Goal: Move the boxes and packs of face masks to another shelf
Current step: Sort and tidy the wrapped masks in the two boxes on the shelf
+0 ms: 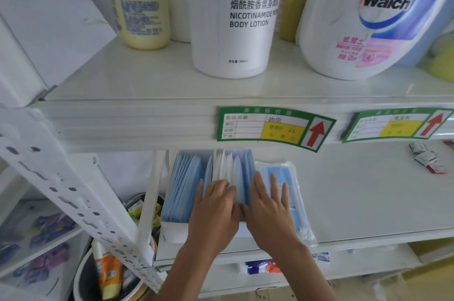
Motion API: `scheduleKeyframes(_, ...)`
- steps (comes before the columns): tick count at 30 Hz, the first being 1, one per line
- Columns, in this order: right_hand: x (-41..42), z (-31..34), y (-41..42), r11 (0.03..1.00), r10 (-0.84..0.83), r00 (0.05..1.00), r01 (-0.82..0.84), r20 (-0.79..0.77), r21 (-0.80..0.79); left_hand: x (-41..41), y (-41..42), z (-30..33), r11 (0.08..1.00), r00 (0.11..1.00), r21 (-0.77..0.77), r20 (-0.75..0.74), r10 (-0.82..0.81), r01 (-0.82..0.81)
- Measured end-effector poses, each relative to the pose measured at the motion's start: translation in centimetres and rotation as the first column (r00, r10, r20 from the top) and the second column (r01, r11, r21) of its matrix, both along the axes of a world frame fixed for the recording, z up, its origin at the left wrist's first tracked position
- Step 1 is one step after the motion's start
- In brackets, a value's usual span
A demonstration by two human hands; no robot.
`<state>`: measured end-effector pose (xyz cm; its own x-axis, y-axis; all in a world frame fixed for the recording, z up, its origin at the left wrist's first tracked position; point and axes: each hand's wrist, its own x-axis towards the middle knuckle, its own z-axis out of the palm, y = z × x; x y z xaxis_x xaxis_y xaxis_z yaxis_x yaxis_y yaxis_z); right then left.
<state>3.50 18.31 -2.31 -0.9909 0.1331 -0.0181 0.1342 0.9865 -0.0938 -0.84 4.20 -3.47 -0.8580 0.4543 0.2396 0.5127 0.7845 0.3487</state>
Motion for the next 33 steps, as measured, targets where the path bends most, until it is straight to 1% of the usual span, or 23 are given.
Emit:
scheduleKeyframes(3, 0.0, 0.3, -0.4, 0.994, 0.042, 0.999, -0.043, 0.011, 0.096, -0.1, 0.0, 0.0, 1.000, 1.000, 0.021, 0.027, 0.014, -0.014)
scheduleKeyframes(5, -0.1, 0.3, -0.4, 0.991, 0.058, 0.998, -0.058, 0.008, 0.123, -0.1, 0.0, 0.0, 1.000, 0.999, 0.023, 0.048, 0.015, -0.016)
scheduleKeyframes(7, -0.1, 0.1, -0.6, 0.990, 0.081, 0.997, -0.082, 0.011, 0.118, -0.2, 0.0, 0.0, 0.999, 0.997, 0.039, 0.069, 0.021, -0.023)
scheduleKeyframes(10, -0.1, 0.1, -0.7, 0.995, 0.078, 0.997, -0.078, 0.003, 0.057, -0.2, 0.1, 0.0, 0.997, 0.996, 0.065, 0.080, 0.045, -0.050)
scheduleKeyframes(13, -0.6, 0.3, -0.9, 0.999, -0.024, 0.998, 0.022, -0.052, -0.036, -0.2, 0.2, 0.0, 0.991, 0.993, 0.102, 0.086, 0.081, -0.090)
scheduleKeyframes(15, -1.1, 0.5, -0.9, 0.997, -0.073, 0.994, 0.069, -0.087, -0.046, -0.3, 0.4, 0.1, 0.984, 0.990, 0.131, 0.097, 0.105, -0.118)
scheduleKeyframes(18, -1.6, 0.8, -0.7, 0.996, -0.083, 0.994, 0.082, -0.070, -0.022, -0.4, 0.6, 0.4, 0.978, 0.984, 0.163, 0.140, 0.109, -0.131)
scheduleKeyframes(20, -1.9, 1.1, -0.5, 0.997, -0.074, 0.996, 0.072, -0.057, -0.026, -0.5, 0.6, 0.5, 0.979, 0.982, 0.161, 0.164, 0.096, -0.123)
scheduleKeyframes(22, -2.2, 1.4, -0.1, 0.996, -0.063, 0.996, 0.059, -0.062, -0.065, -0.5, 0.7, 0.6, 0.982, 0.980, 0.150, 0.175, 0.091, -0.118)
scheduleKeyframes(26, -2.4, 1.5, 1.0, 0.968, -0.133, 0.986, 0.108, -0.098, -0.228, 0.0, 0.5, 0.3, 0.992, 0.987, 0.089, 0.137, 0.079, -0.091)
scheduleKeyframes(28, -2.5, 1.3, 1.4, 0.942, -0.185, 0.977, 0.146, -0.107, -0.302, 0.1, 0.6, 0.0, 0.991, 0.990, 0.091, 0.112, 0.083, -0.094)
scheduleKeyframes(30, -2.6, 1.0, 1.5, 0.934, -0.214, 0.970, 0.169, -0.114, -0.314, 0.1, 0.8, 0.1, 0.988, 0.989, 0.103, 0.110, 0.100, -0.112)
scheduleKeyframes(33, -2.7, 0.5, 1.4, 0.939, -0.235, 0.961, 0.186, -0.145, -0.288, 0.0, 1.1, 0.4, 0.988, 0.986, 0.059, 0.103, 0.135, -0.142)
